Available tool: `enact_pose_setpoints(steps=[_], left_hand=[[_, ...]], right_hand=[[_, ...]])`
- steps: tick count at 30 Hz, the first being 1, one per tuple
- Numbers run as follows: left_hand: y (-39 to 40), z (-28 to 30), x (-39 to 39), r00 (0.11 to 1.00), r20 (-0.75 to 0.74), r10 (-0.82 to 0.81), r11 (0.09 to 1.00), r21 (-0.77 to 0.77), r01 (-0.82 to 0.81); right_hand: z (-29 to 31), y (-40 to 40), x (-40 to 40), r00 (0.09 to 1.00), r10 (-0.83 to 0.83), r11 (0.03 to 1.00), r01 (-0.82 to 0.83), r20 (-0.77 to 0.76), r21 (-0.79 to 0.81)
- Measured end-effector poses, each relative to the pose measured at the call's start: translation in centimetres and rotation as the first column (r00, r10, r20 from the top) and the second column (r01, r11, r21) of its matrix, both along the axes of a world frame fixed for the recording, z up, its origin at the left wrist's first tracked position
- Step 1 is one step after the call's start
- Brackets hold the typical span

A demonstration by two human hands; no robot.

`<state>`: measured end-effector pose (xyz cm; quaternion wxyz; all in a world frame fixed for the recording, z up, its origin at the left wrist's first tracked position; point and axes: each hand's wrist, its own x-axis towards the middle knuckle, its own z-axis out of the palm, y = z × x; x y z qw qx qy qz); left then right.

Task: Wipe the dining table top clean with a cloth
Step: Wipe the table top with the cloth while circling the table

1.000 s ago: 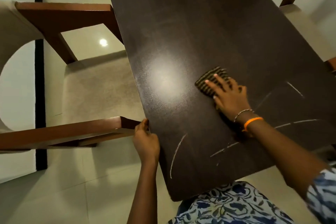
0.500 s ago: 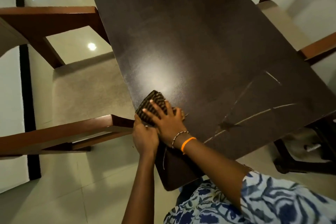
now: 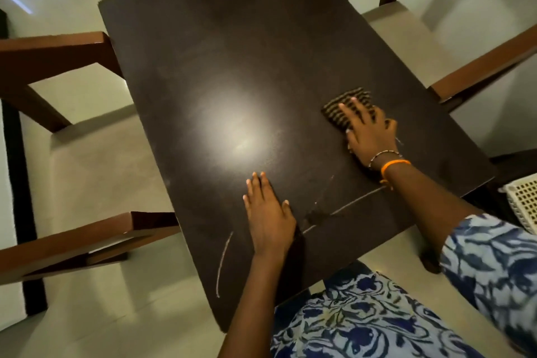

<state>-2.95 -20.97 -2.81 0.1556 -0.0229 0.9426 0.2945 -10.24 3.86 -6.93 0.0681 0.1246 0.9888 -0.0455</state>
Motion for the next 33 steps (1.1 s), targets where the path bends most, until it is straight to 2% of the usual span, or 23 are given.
enact_pose_setpoints(steps=[3, 6, 7, 9, 11, 13, 15, 17, 19, 22, 26, 30, 31, 33], left_hand=[[1.6, 0.6, -0.7, 1.000, -0.004, -0.024, 1.000, 0.005, 0.024], [2.4, 0.6, -1.5, 1.000, -0.010, -0.028, 0.999, -0.018, 0.028], [2.6, 0.5, -1.7, 1.000, -0.008, -0.023, 0.999, -0.030, 0.023], [3.0, 0.4, -2.2, 1.000, 0.006, -0.006, 0.999, -0.044, 0.006], [3.6, 0.4, -2.7, 0.999, 0.024, 0.027, 0.999, -0.019, -0.027], [4.1, 0.6, -2.9, 0.997, 0.028, 0.076, 0.997, 0.018, -0.076], [5.0, 0.7, -3.0, 0.994, 0.006, 0.107, 0.994, 0.011, -0.107], [6.2, 0.7, -3.0, 0.994, -0.011, 0.110, 0.994, 0.008, -0.109], [7.5, 0.6, -3.0, 0.996, -0.004, 0.085, 0.996, 0.006, -0.085], [10.0, 0.4, -3.4, 1.000, 0.000, 0.027, 0.999, -0.038, -0.027], [12.6, 0.3, -4.1, 0.999, 0.033, -0.032, 0.997, -0.067, 0.034], [13.3, -0.3, -4.4, 0.995, 0.085, -0.045, 0.991, -0.120, 0.055], [13.3, -0.5, -4.3, 0.995, 0.089, -0.042, 0.989, -0.138, 0.054], [13.4, -0.7, -3.9, 0.996, 0.080, -0.043, 0.980, -0.193, 0.058]], right_hand=[[0.5, 3.3, -1.1, 0.980, -0.194, 0.979, 0.196, 0.040, -0.055], [0.6, 1.1, -1.8, 0.944, -0.327, 0.941, 0.329, 0.037, -0.075], [0.6, -0.6, -1.6, 0.948, -0.317, 0.945, 0.318, 0.034, -0.073], [0.1, -5.1, -0.9, 0.983, -0.174, 0.981, 0.178, 0.053, -0.081], [-0.3, -9.6, 0.6, 0.996, 0.058, 0.992, -0.050, 0.065, -0.120], [-0.3, -12.4, 2.0, 0.949, 0.315, 0.941, -0.307, 0.032, -0.141], [-0.5, -11.6, 2.4, 0.856, 0.516, 0.848, -0.510, 0.006, -0.141], [-0.9, -8.3, 1.9, 0.814, 0.580, 0.805, -0.575, -0.009, -0.148], [-1.0, -4.1, 0.9, 0.865, 0.499, 0.859, -0.502, -0.053, -0.104], [-0.8, 3.8, -0.8, 0.957, 0.285, 0.958, -0.286, -0.044, -0.023], [-0.3, 12.2, -2.5, 1.000, 0.012, 1.000, -0.012, -0.006, -0.008], [-0.1, 9.6, -3.4, 0.977, -0.214, 0.975, 0.214, 0.003, -0.058], [-0.1, 7.9, -3.6, 0.976, -0.218, 0.973, 0.218, 0.004, -0.072], [0.0, 4.0, -3.7, 0.996, -0.085, 0.992, 0.086, 0.018, -0.095]])
